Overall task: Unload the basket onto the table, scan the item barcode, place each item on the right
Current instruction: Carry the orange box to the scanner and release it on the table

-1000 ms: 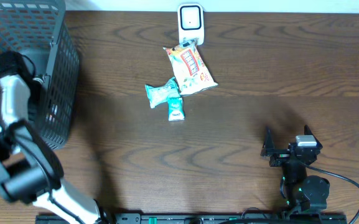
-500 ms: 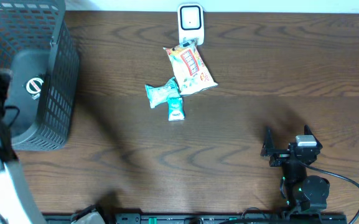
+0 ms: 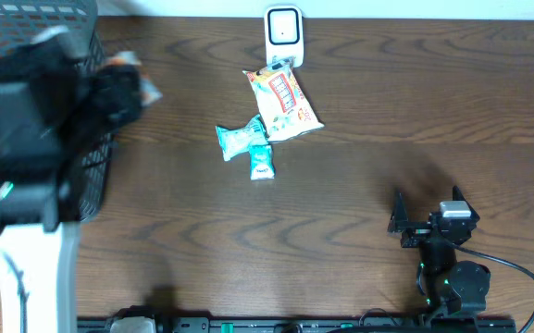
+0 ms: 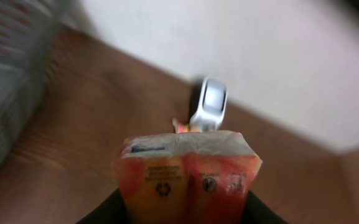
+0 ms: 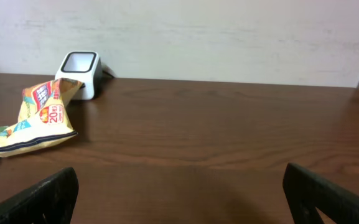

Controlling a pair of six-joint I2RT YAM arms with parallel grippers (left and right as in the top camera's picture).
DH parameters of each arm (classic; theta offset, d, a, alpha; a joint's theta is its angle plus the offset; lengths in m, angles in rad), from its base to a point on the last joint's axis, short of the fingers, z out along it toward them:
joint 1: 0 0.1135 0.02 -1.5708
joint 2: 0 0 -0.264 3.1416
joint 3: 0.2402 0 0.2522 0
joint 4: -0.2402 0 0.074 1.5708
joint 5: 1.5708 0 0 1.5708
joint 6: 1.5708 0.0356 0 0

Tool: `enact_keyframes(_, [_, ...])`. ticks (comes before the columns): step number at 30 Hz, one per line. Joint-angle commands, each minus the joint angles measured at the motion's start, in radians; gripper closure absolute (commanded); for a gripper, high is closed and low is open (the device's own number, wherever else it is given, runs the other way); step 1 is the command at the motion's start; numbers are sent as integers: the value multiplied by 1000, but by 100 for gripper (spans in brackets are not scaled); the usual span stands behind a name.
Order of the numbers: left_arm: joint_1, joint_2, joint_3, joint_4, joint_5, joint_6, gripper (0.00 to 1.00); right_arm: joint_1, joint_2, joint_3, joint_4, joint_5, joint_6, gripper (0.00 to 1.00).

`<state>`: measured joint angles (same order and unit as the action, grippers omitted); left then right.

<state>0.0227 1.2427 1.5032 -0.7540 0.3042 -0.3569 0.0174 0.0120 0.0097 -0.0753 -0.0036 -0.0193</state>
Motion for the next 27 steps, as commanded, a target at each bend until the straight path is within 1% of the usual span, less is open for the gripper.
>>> enact_keyframes(1, [-89, 124, 6, 2, -126, 147, 60, 3, -6, -3, -2, 1, -12, 1])
enact_keyframes(2, [-114, 182, 6, 10, -147, 147, 60, 3, -6, -3, -2, 1, -12, 1])
enact_keyframes(6, [-151, 343, 6, 57, -150, 147, 60, 3, -6, -3, -2, 1, -12, 1])
enact_keyframes(7, [-156, 411, 6, 81, -150, 147, 56, 3, -6, -3, -2, 1, -12, 1])
enact_keyframes(11, [-157, 513, 6, 106, -148, 142, 56, 3, -6, -3, -2, 1, -12, 1])
enact_keyframes(14, [-160, 558, 6, 129, -148, 138, 56, 3, -6, -3, -2, 1, -12, 1])
enact_keyframes(15, [-160, 568, 6, 134, -149, 138, 55, 3, -6, -3, -2, 1, -12, 1])
enact_keyframes(17, [-160, 582, 6, 142, -149, 139, 39, 3, -6, -3, -2, 1, -12, 1])
enact_keyframes(27, [-166, 660, 6, 107, -148, 138, 38, 3, -6, -3, -2, 1, -12, 1])
